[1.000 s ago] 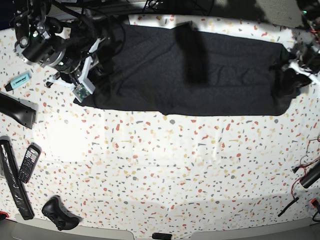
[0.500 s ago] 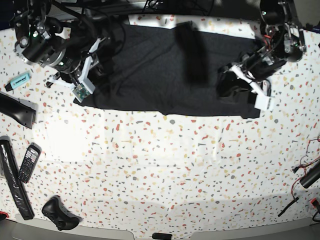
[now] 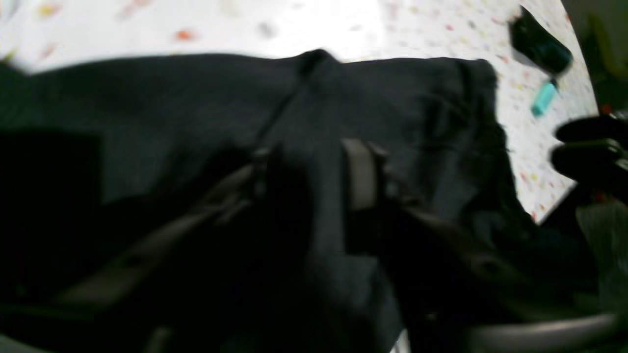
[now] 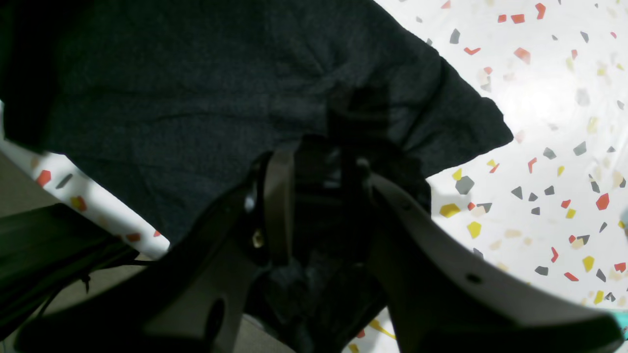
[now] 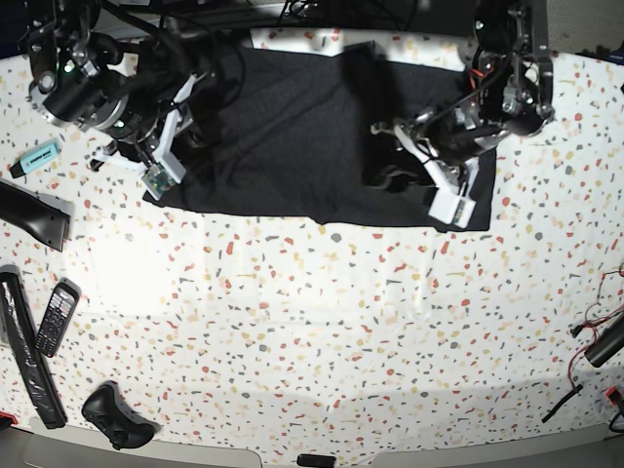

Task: Fold the T-shirt properly
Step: 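Lift the shirt end and fold it toward the right gripper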

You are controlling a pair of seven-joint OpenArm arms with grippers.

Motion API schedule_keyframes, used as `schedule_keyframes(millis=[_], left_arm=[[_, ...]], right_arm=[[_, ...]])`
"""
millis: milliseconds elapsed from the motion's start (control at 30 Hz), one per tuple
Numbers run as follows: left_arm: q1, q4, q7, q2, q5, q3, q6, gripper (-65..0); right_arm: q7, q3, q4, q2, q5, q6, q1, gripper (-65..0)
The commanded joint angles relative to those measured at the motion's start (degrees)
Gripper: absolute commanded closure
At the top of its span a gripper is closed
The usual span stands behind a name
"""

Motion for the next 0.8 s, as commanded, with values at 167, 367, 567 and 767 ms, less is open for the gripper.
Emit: schedule_keyframes(millis=[167,367,567,767], left_arm=[[-3.6,1.1,-1.3,-0.1,-1.9,5.8,-0.4,-22.0],[-6.4,1.1,-0.8,-0.2,1.3,-2.4,-0.4,-22.0],[-5.1,1.1,1.8,-0.2,4.8,-13.7,-0.4,-22.0],[-0.7,1.0,-2.8,-0.3,17.9,-14.9,-0.5,-17.8]], right_arm=[[1.1,0.4,0.9,0.7,0.5,0.2,0.3,-16.4],[1.1,0.4,0.9,0.6,0.5,0.2,0.3,-16.4],[1.1,0.4,0.9,0.6,0.5,0.2,0.3,-16.4],[1.1,0.4,0.9,0.6,0.5,0.2,0.3,-16.4]])
